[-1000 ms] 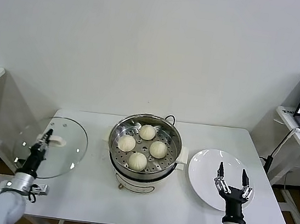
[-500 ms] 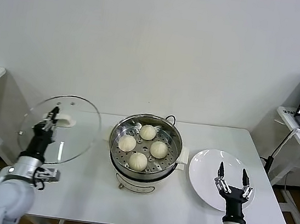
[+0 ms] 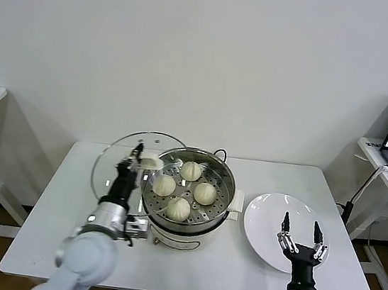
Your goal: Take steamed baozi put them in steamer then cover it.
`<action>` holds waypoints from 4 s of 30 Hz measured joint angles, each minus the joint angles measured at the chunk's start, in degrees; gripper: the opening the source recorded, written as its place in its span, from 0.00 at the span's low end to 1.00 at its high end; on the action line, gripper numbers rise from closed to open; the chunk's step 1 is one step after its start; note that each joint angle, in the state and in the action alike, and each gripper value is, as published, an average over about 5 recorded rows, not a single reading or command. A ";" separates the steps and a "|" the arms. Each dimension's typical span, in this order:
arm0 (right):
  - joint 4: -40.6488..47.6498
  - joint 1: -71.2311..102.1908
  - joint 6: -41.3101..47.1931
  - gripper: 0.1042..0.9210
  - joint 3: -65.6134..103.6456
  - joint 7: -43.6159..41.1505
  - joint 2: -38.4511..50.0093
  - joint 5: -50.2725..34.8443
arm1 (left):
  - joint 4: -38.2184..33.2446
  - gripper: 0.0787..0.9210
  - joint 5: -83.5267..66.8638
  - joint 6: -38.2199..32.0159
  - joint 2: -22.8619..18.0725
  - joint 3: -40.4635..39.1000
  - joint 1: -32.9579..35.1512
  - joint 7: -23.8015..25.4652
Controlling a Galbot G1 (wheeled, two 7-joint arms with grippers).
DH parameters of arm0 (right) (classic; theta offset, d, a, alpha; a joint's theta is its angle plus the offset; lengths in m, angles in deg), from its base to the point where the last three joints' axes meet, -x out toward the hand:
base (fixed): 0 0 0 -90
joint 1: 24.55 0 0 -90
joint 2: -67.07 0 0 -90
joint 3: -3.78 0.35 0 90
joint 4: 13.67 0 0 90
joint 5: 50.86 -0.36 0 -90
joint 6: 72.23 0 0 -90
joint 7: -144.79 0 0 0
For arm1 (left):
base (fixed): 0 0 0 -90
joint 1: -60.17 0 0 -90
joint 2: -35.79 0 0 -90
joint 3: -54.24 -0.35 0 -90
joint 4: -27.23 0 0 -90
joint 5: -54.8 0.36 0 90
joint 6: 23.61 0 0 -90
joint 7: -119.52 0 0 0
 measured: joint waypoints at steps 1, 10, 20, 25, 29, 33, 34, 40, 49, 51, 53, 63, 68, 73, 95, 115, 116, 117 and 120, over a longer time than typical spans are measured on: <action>0.03 0.06 -0.03 0.88 0.02 0.00 -0.07 0.09 | 0.47 0.13 0.56 0.72 -0.36 -1.37 -0.83 0.30; 0.24 0.20 -0.04 0.88 -0.02 0.02 -0.53 0.65 | 5.78 0.13 5.87 4.49 -3.88 -9.50 -6.41 1.51; 0.87 0.07 0.02 0.88 -0.02 0.04 -0.52 0.93 | 11.93 0.13 10.53 6.48 -8.66 -13.20 -9.55 1.63; 1.20 0.04 0.01 0.88 -0.05 0.04 -0.60 1.12 | 14.30 0.13 11.84 7.09 -10.68 -14.05 -9.89 1.63; 1.48 -0.02 -0.05 0.88 -0.14 0.02 -0.64 1.30 | 15.63 0.13 12.46 7.50 -11.84 -14.31 -9.93 1.60; 1.59 -0.13 -0.09 0.88 -0.28 -0.04 -0.73 1.42 | 16.63 0.13 12.94 7.78 -12.79 -14.51 -9.93 1.31; 1.65 -0.16 -0.10 0.88 -0.29 -0.06 -0.73 1.44 | 16.85 0.13 13.04 7.81 -12.96 -14.53 -9.95 1.22; 2.16 -0.33 -0.19 0.88 -0.27 -0.14 -0.61 1.49 | 17.99 0.13 13.40 7.88 -13.74 -14.50 -10.18 0.92; 2.82 -0.92 -0.22 0.88 -0.52 -0.25 -0.59 1.53 | 18.96 0.13 13.58 7.87 -14.16 -14.35 -10.28 0.82; 2.98 -1.07 -0.22 0.88 -0.57 -0.27 -0.58 1.55 | 19.05 0.13 13.60 7.87 -14.16 -14.36 -10.19 0.82; 3.13 -1.20 -0.22 0.88 -0.62 -0.27 -0.56 1.57 | 19.17 0.13 13.60 7.86 -14.21 -14.37 -10.05 0.82; 3.73 -1.53 -0.21 0.88 -0.80 -0.39 -0.53 1.65 | 19.35 0.13 13.58 7.86 -14.59 -14.27 -9.81 0.71; 3.71 -1.52 -0.21 0.88 -0.81 -0.45 -0.47 1.66 | 19.64 0.13 13.58 7.71 -14.69 -14.17 -9.76 0.66; 3.68 -1.38 -0.24 0.88 -0.80 -0.51 -0.44 1.68 | 19.93 0.13 13.58 7.47 -14.63 -14.02 -9.71 0.56; 3.98 -1.67 -0.38 0.88 -1.08 -0.63 -0.24 1.75 | 17.07 0.43 13.54 6.30 -12.84 -14.08 -7.42 -0.25; 3.90 -1.99 0.14 0.88 -1.29 -0.47 0.81 1.90 | -2.74 0.88 3.86 3.87 -5.11 -8.61 5.71 -5.84; 3.61 -1.90 0.44 0.88 -1.28 -0.46 0.90 1.89 | -3.98 0.88 1.66 3.15 -4.85 -7.44 6.94 -6.96; 3.27 -1.80 0.80 0.88 -1.26 -0.46 0.98 1.88 | -5.09 0.88 -0.85 2.31 -4.67 -6.10 8.16 -8.12; 2.00 -1.46 2.14 0.88 -1.22 -0.51 1.17 1.96 | -7.41 0.88 -10.01 -0.90 -4.58 -1.12 11.44 -11.35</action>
